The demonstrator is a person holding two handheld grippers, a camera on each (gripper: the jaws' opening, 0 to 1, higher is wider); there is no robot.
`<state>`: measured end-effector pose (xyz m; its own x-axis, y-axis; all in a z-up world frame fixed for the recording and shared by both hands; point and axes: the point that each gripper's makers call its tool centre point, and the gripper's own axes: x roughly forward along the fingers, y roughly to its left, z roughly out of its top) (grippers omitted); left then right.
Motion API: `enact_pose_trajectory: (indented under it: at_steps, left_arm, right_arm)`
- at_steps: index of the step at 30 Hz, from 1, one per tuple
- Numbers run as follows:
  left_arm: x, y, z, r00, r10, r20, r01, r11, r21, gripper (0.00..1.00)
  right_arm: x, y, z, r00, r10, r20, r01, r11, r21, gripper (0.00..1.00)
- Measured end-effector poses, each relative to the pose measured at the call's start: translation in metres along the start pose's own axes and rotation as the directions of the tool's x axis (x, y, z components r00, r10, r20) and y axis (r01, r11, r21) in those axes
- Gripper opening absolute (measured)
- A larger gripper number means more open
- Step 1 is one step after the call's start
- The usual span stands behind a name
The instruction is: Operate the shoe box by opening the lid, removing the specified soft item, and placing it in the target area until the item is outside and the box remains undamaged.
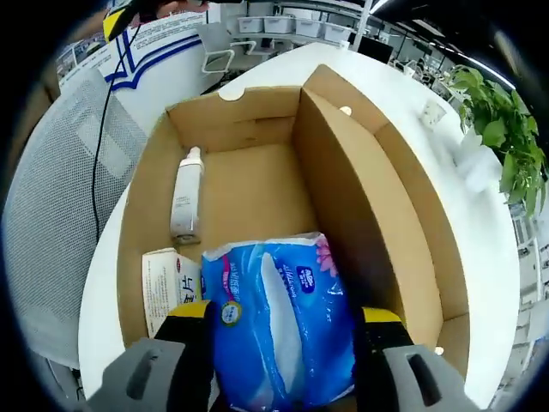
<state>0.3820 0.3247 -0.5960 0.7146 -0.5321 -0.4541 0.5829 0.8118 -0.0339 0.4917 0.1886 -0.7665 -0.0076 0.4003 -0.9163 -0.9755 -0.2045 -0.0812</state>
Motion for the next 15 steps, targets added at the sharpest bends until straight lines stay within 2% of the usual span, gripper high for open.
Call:
enact_pose_trajectory:
  at_steps: [7,15]
  left_arm:
    - [-0.001,0.0,-0.001,1.0,0.002,-0.006,-0.002,1.0,-0.001,0.67]
    - [-0.003,0.001,-0.001,1.0,0.009,-0.006,-0.009,1.0,-0.006,0.66]
  right_arm:
    - [0.009,0.001,-0.004,1.0,0.024,-0.019,-0.024,1.0,-0.003,0.63]
    - [0.023,0.006,-0.009,0.999,0.043,-0.024,-0.042,0.998,0.046,0.61]
